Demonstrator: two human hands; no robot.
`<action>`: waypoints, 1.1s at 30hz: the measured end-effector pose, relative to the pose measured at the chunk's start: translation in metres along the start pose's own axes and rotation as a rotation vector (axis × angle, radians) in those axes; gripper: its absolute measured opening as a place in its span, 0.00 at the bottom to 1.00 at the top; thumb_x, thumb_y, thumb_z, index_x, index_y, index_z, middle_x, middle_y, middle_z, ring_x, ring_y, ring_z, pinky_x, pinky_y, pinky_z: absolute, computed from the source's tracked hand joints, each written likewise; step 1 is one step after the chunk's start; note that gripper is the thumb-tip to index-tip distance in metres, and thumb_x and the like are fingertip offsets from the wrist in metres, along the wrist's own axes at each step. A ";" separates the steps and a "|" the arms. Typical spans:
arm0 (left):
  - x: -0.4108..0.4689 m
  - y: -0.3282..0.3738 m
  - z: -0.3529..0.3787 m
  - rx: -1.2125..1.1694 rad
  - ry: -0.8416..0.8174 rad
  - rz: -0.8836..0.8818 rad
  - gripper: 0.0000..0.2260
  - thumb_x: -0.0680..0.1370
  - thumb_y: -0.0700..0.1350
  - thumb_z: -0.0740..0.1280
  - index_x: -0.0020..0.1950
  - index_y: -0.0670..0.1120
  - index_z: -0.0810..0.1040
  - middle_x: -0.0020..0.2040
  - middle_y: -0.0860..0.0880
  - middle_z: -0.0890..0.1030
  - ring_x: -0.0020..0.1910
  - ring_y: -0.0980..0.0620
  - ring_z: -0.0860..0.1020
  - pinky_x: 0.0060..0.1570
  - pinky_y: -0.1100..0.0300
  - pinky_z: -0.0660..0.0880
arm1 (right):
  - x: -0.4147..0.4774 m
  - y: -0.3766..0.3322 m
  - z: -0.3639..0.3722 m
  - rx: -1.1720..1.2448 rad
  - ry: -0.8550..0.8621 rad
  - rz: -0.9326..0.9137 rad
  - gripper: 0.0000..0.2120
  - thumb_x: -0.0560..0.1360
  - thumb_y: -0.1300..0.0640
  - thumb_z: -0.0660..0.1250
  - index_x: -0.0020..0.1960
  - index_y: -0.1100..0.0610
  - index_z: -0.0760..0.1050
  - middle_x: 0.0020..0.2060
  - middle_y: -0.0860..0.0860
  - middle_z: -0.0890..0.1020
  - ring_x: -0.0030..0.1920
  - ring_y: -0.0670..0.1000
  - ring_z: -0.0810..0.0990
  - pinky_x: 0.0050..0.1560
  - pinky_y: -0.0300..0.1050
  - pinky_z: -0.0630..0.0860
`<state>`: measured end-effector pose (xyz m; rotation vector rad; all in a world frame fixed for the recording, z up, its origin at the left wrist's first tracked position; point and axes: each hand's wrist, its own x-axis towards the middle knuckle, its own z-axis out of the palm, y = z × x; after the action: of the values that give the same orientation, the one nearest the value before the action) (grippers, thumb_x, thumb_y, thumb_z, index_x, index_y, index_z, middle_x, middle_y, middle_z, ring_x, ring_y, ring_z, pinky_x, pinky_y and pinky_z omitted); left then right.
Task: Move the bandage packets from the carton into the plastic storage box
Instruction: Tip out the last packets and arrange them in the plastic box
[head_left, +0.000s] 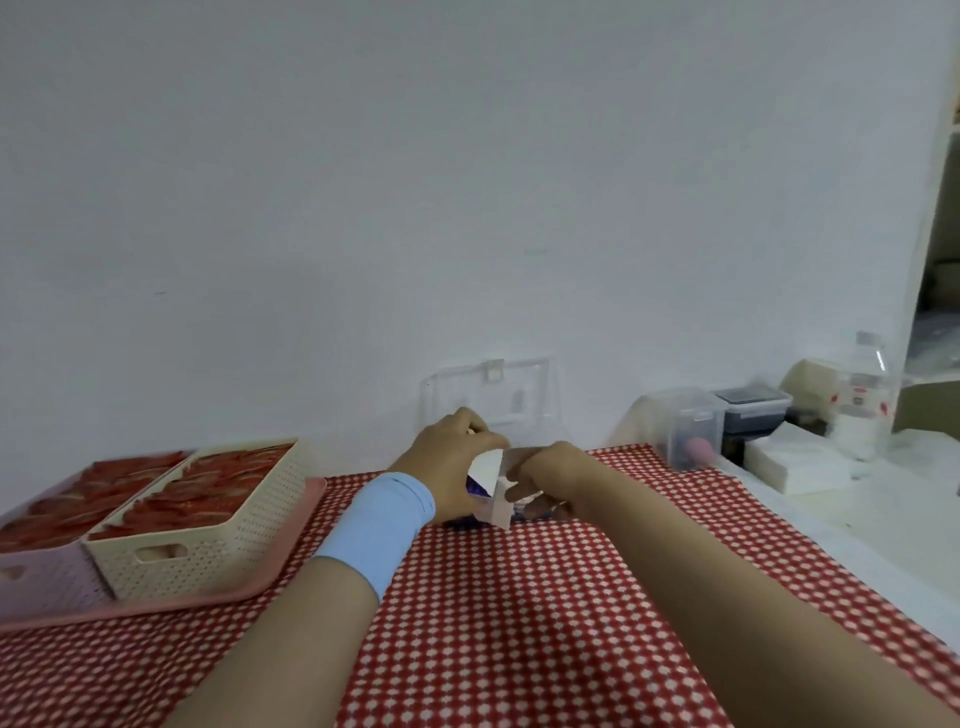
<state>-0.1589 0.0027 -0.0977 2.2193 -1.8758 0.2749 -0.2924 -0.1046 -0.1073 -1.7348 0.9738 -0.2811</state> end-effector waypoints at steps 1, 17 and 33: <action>0.002 0.001 -0.001 0.073 -0.029 0.014 0.32 0.72 0.46 0.75 0.74 0.57 0.68 0.67 0.52 0.67 0.67 0.49 0.66 0.69 0.54 0.67 | 0.001 0.002 0.000 -0.017 0.026 0.010 0.11 0.81 0.63 0.62 0.62 0.62 0.76 0.51 0.56 0.85 0.35 0.51 0.81 0.21 0.34 0.69; 0.025 0.024 -0.007 0.586 -0.090 0.239 0.28 0.73 0.44 0.73 0.70 0.52 0.69 0.67 0.50 0.72 0.67 0.47 0.68 0.71 0.53 0.60 | 0.013 0.029 -0.017 -0.283 0.182 -0.195 0.14 0.75 0.65 0.66 0.59 0.63 0.80 0.55 0.59 0.83 0.55 0.59 0.82 0.53 0.50 0.80; -0.012 -0.016 -0.022 -0.015 0.054 -0.137 0.33 0.75 0.51 0.71 0.77 0.53 0.61 0.70 0.49 0.71 0.67 0.47 0.68 0.65 0.51 0.71 | -0.003 0.011 0.024 -0.155 -0.108 -0.503 0.14 0.74 0.66 0.63 0.56 0.58 0.82 0.51 0.52 0.85 0.52 0.48 0.82 0.56 0.47 0.78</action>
<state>-0.1449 0.0229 -0.0806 2.2935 -1.6839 0.2926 -0.2851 -0.0868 -0.1261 -2.1024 0.4779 -0.4371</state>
